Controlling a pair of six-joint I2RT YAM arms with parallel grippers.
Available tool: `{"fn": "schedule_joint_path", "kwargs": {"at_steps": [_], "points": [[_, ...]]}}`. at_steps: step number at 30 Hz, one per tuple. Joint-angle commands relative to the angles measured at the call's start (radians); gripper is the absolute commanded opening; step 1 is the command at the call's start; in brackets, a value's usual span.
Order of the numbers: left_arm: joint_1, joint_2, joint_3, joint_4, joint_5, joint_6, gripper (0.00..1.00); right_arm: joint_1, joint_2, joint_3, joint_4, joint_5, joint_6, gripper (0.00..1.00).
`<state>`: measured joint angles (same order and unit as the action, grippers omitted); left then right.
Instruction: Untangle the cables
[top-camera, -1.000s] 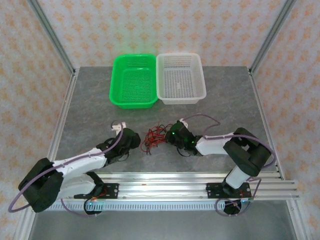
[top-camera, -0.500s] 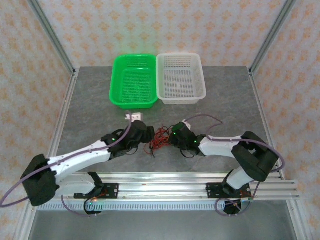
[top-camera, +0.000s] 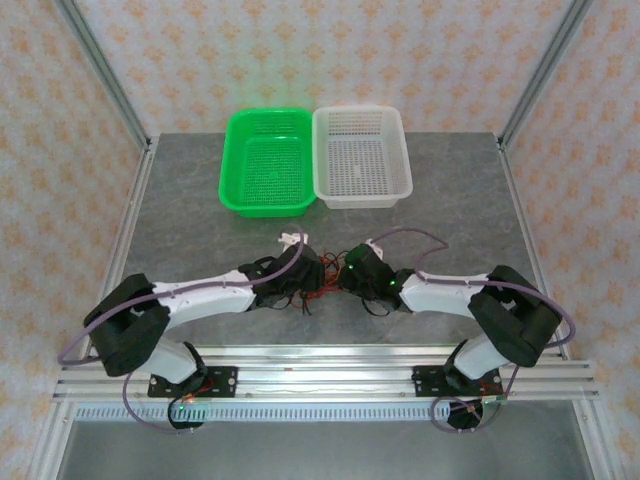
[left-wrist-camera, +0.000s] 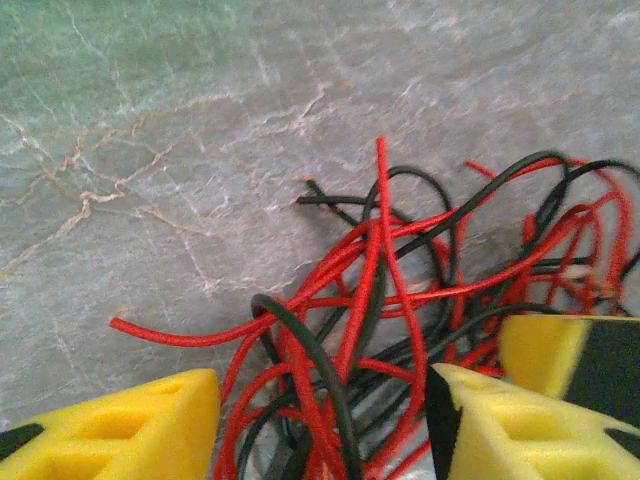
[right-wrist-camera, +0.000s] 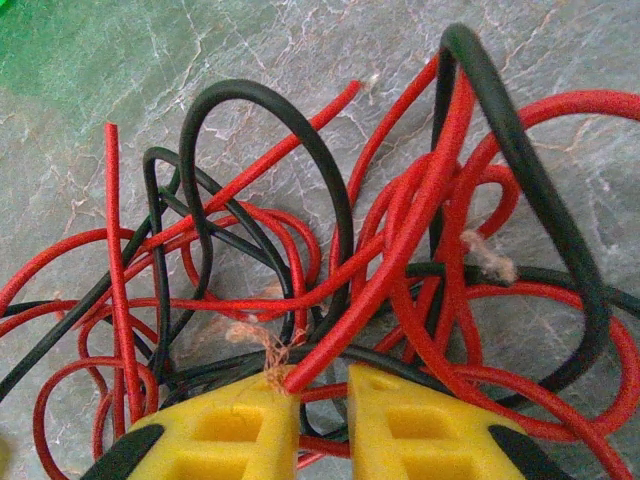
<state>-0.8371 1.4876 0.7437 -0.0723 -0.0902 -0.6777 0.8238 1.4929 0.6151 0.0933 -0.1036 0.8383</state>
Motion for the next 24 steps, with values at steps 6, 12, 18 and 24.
{"fn": "schedule_joint_path", "kwargs": {"at_steps": [6, 12, 18, 24], "points": [[0.059, 0.075, -0.04, 0.096, -0.105, -0.042, 0.11, 0.0, -0.045, -0.058, -0.019, 0.083, 0.066, 0.19], [0.115, -0.012, -0.166, 0.087, -0.164, -0.126, 0.0, -0.005, -0.053, -0.092, -0.052, 0.115, 0.124, 0.19], [0.142, -0.172, -0.261, 0.087, -0.188, -0.161, 0.0, 0.002, -0.093, -0.1, -0.104, 0.119, 0.125, 0.19], [0.142, -0.228, -0.283, 0.129, -0.148, -0.14, 0.0, 0.047, -0.093, 0.072, -0.346, 0.137, -0.033, 0.24]]}}
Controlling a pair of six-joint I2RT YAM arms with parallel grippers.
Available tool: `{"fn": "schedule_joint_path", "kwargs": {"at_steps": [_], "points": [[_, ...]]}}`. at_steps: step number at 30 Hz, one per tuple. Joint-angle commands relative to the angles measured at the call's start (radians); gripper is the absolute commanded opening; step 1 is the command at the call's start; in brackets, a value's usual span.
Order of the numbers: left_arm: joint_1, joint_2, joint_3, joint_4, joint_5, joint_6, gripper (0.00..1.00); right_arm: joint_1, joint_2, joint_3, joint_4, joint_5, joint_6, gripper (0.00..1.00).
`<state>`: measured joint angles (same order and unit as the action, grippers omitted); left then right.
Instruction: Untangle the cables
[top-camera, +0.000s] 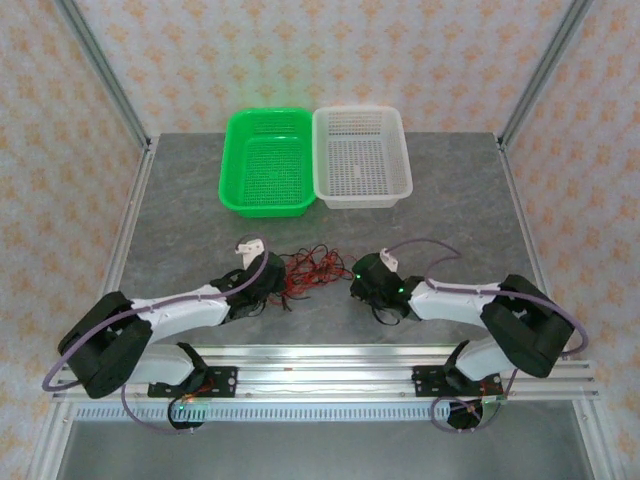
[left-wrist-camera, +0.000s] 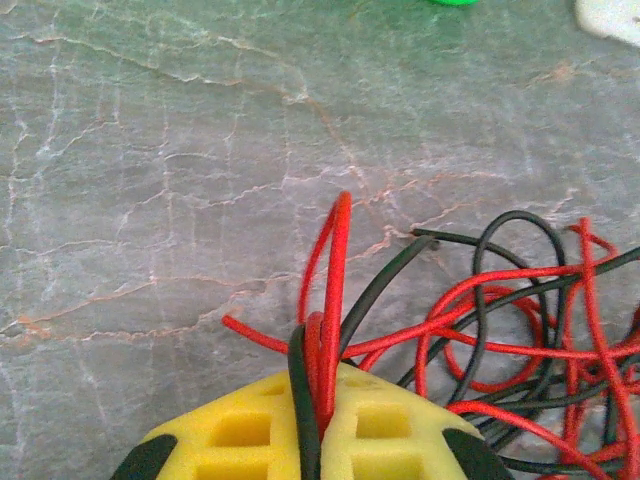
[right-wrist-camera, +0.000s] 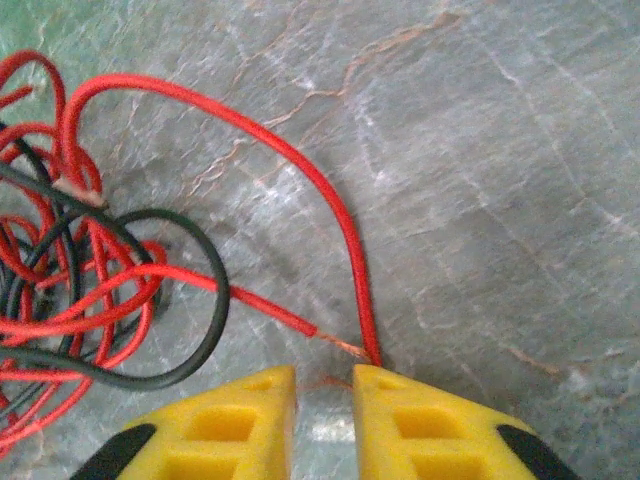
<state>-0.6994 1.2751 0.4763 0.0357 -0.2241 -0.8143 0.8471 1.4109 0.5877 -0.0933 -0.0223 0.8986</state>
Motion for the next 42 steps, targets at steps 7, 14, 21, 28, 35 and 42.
{"fn": "schedule_joint_path", "kwargs": {"at_steps": [7, 14, 21, 28, 35, 42], "points": [[0.005, -0.009, -0.026, 0.058, 0.014, 0.004, 0.0, 0.056, 0.031, 0.328, -0.405, 0.101, -0.274, 0.54], [0.006, -0.016, -0.052, 0.092, 0.029, -0.005, 0.0, 0.056, 0.183, 0.478, -0.404, 0.137, -0.328, 0.72], [0.005, -0.04, -0.068, 0.096, 0.029, -0.006, 0.0, 0.054, 0.363, 0.593, -0.389, 0.191, -0.331, 0.73], [0.005, -0.047, -0.079, 0.104, 0.025, -0.008, 0.0, 0.05, 0.491, 0.609, -0.34, 0.179, -0.32, 0.69], [0.006, -0.059, -0.078, 0.054, -0.029, -0.006, 0.0, 0.037, 0.477, 0.531, -0.34, 0.24, -0.285, 0.44], [0.026, -0.076, -0.068, -0.04, -0.121, -0.053, 0.03, -0.011, 0.329, 0.403, -0.379, 0.308, -0.24, 0.41]]}}
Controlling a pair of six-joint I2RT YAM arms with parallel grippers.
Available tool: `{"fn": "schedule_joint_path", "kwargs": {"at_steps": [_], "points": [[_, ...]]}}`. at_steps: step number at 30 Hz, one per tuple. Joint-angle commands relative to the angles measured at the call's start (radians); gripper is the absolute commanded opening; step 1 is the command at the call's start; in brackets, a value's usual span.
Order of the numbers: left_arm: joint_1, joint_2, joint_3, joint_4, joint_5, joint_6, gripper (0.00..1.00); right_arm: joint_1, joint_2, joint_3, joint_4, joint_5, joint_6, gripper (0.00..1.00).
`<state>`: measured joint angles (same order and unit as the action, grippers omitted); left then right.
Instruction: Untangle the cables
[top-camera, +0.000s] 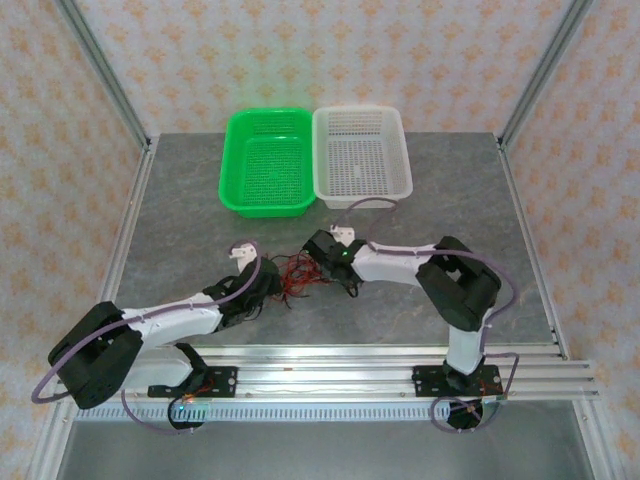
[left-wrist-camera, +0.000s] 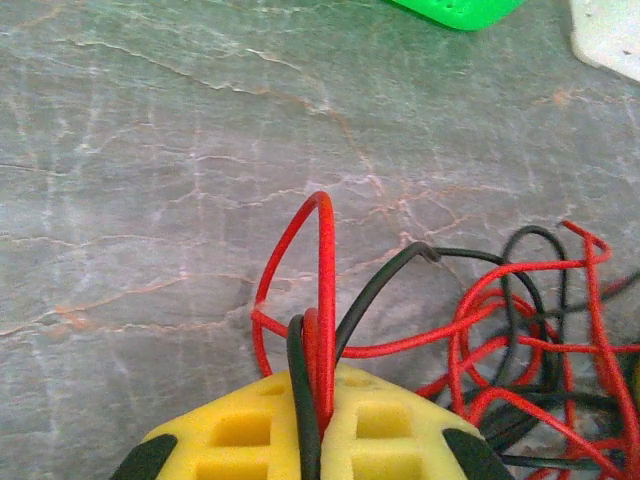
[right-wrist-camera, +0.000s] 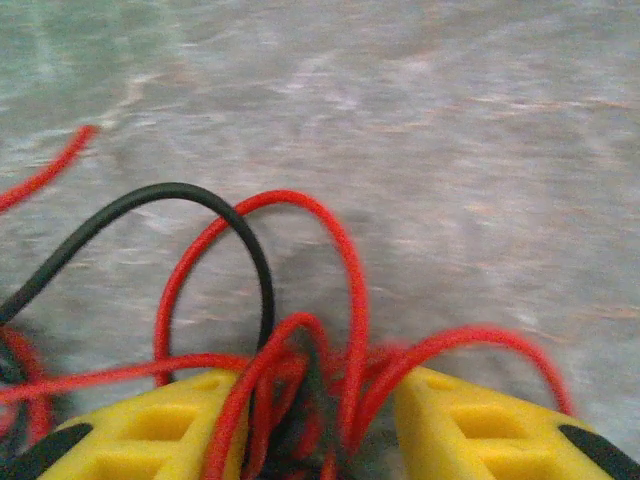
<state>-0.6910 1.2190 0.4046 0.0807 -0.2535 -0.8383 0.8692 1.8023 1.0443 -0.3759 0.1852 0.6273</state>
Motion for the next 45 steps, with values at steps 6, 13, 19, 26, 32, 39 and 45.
{"fn": "schedule_joint_path", "kwargs": {"at_steps": [6, 13, 19, 26, 32, 39, 45], "points": [[0.03, -0.024, 0.006, -0.113, -0.12, -0.054, 0.09, -0.053, -0.157, -0.136, -0.11, 0.096, 0.057, 0.45], [0.033, -0.053, 0.016, -0.149, -0.14, -0.059, 0.36, -0.055, -0.206, -0.182, -0.132, 0.095, 0.076, 0.46], [0.033, -0.12, 0.059, -0.241, -0.164, -0.048, 0.55, -0.056, -0.264, -0.178, -0.182, 0.102, 0.076, 0.5], [0.011, -0.191, 0.166, -0.356, -0.139, 0.049, 0.75, -0.056, -0.413, -0.129, -0.212, 0.033, 0.035, 0.62], [-0.054, -0.169, 0.282, -0.458, -0.177, 0.11, 0.77, -0.056, -0.526, -0.086, -0.181, -0.064, 0.007, 0.67], [-0.136, 0.021, 0.383, -0.335, -0.045, 0.194, 0.68, -0.056, -0.44, -0.047, -0.081, -0.1, -0.011, 0.57], [-0.148, 0.165, 0.362, -0.168, 0.022, 0.135, 0.65, -0.056, -0.293, -0.073, 0.04, -0.138, 0.026, 0.5]]}}
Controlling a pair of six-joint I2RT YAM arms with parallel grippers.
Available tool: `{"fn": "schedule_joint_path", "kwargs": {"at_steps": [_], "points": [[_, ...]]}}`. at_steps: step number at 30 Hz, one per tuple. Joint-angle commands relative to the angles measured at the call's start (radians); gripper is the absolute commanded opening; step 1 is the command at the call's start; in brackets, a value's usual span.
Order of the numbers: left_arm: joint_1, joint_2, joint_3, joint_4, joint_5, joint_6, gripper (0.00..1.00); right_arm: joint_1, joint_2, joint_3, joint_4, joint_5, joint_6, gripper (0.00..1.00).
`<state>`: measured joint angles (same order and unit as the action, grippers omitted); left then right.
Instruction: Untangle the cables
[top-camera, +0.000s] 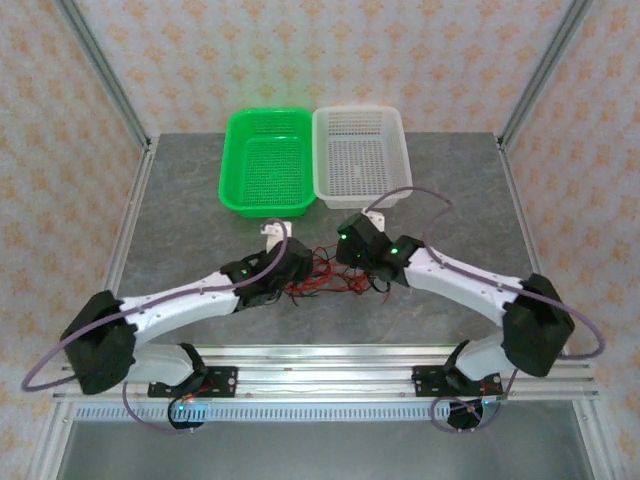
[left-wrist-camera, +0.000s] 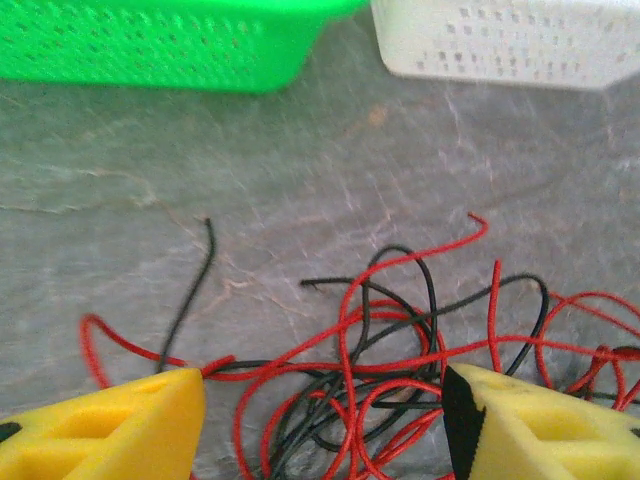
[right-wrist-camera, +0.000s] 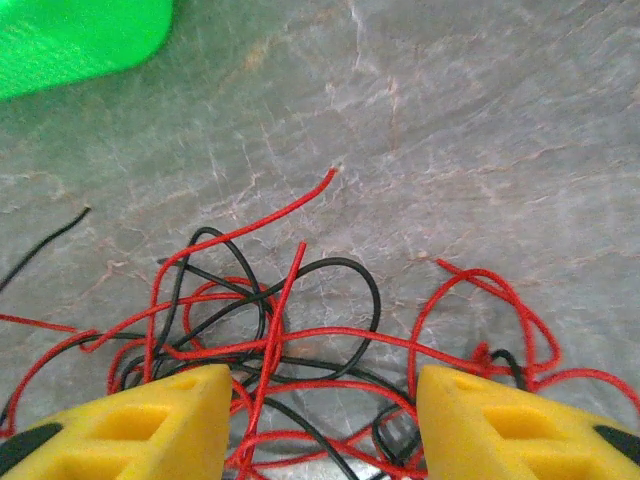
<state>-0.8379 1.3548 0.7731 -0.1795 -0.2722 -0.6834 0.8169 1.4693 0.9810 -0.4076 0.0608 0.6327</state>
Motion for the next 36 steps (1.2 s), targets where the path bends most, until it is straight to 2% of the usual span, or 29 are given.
{"fn": "schedule_joint_path", "kwargs": {"at_steps": [1, 5, 8, 13, 17, 21, 24, 31, 36], "points": [[-0.001, 0.046, -0.017, 0.117, 0.048, -0.028, 0.65, -0.005, 0.059, -0.024, 0.094, -0.019, 0.03, 0.48], [-0.001, 0.104, -0.065, 0.162, 0.076, -0.055, 0.65, -0.004, 0.122, -0.073, 0.156, -0.033, 0.059, 0.43], [-0.001, 0.146, -0.12, 0.19, 0.083, -0.099, 0.61, -0.004, 0.168, -0.1, 0.179, -0.041, 0.075, 0.42], [-0.001, 0.182, -0.235, 0.221, 0.04, -0.203, 0.57, -0.005, 0.216, -0.142, 0.178, -0.015, 0.095, 0.41], [0.002, 0.176, -0.268, 0.155, -0.049, -0.259, 0.56, -0.004, 0.227, -0.162, 0.135, 0.043, 0.105, 0.36], [0.021, 0.139, -0.27, 0.059, -0.141, -0.297, 0.58, -0.005, 0.218, -0.169, 0.065, 0.124, 0.111, 0.25], [0.059, 0.104, -0.276, 0.009, -0.18, -0.31, 0.62, -0.008, 0.201, -0.169, 0.013, 0.185, 0.112, 0.21], [0.143, 0.028, -0.307, -0.02, -0.233, -0.309, 0.72, -0.027, 0.137, -0.176, -0.067, 0.27, 0.114, 0.2], [0.163, -0.019, -0.301, -0.005, -0.24, -0.281, 0.73, -0.056, 0.1, -0.17, -0.095, 0.305, 0.097, 0.19]]}}
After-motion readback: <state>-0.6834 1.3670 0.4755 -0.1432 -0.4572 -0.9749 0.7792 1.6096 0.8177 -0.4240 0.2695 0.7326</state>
